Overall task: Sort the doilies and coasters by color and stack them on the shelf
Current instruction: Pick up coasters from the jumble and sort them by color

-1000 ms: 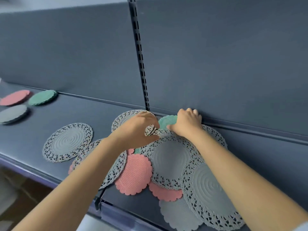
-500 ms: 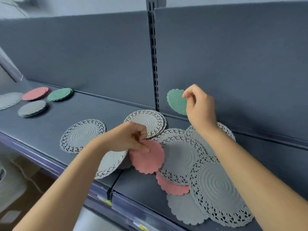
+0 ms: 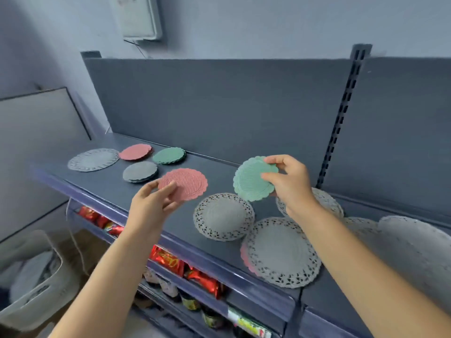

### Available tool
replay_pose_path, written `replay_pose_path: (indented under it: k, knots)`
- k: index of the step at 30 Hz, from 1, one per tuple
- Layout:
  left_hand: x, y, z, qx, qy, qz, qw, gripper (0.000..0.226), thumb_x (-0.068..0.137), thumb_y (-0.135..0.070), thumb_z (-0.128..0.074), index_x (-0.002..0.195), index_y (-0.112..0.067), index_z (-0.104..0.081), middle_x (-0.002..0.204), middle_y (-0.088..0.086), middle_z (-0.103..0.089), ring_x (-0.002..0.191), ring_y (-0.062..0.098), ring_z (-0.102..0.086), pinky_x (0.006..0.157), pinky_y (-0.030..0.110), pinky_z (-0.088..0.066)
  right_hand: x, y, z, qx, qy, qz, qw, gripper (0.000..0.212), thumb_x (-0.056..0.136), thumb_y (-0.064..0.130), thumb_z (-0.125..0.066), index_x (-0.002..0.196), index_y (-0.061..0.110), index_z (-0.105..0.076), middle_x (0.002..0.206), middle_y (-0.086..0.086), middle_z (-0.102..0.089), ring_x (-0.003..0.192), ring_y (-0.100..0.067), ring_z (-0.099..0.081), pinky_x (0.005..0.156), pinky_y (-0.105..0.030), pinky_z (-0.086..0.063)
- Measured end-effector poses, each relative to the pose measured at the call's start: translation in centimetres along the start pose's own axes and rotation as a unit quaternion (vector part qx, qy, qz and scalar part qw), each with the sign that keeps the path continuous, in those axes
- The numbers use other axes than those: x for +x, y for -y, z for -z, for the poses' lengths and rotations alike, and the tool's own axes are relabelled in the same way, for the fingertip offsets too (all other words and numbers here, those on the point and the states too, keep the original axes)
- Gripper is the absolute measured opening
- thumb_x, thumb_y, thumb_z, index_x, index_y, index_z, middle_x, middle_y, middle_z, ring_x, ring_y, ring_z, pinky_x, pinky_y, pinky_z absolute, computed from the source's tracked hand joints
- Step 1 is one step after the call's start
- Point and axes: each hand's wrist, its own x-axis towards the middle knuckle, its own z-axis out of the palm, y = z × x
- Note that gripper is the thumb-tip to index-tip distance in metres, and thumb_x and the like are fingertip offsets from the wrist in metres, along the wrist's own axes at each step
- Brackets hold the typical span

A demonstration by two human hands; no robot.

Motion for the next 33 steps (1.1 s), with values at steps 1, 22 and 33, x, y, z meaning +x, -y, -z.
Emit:
replay_pose_path:
  k: [1, 22, 33]
  knots:
    - [0.7, -0.9, 2.2, 0.001, -0.001, 0.003, 1.000, 0.035, 0.090, -0.003, -0.061, 0.124, -0.001, -0.052, 0.097, 0.013, -0.065, 0.089, 0.021, -0.064, 0.059, 0.020, -0.058, -0.4, -0.1, -2.7, -0.004, 0.014, 0.004, 1.000, 0.032, 0.077, -0.006, -0.063, 0.082, 0.026, -0.062, 0.102, 0.004, -0.066, 0.101, -0.023, -0.063, 0.080, -0.043, -0.056]
    - [26.3, -10.5, 14.4, 0.160, 0.002, -0.056, 0.986, 0.037, 0.090, -0.004, -0.062, 0.125, -0.004, -0.052, 0.106, 0.017, -0.064, 0.079, 0.020, -0.067, 0.062, 0.021, -0.059, 12.2, -2.2, -28.1, 0.069, 0.031, -0.109, 0.991, 0.030, 0.088, -0.001, -0.056, 0.115, 0.013, -0.059, 0.096, 0.002, -0.066, 0.085, -0.015, -0.064, 0.057, -0.023, -0.055]
    - [39.4, -8.6, 12.8, 0.576, 0.129, -0.103, 0.801, 0.045, 0.071, -0.018, -0.067, 0.115, -0.018, -0.060, 0.113, 0.006, -0.061, 0.099, 0.025, -0.058, 0.081, 0.030, -0.047, 19.5, -6.7, -31.9, -0.275, 0.017, -0.048, 0.960, 0.041, 0.078, 0.008, -0.070, 0.117, 0.019, -0.063, 0.114, 0.006, -0.059, 0.103, -0.012, -0.055, 0.092, -0.024, -0.042]
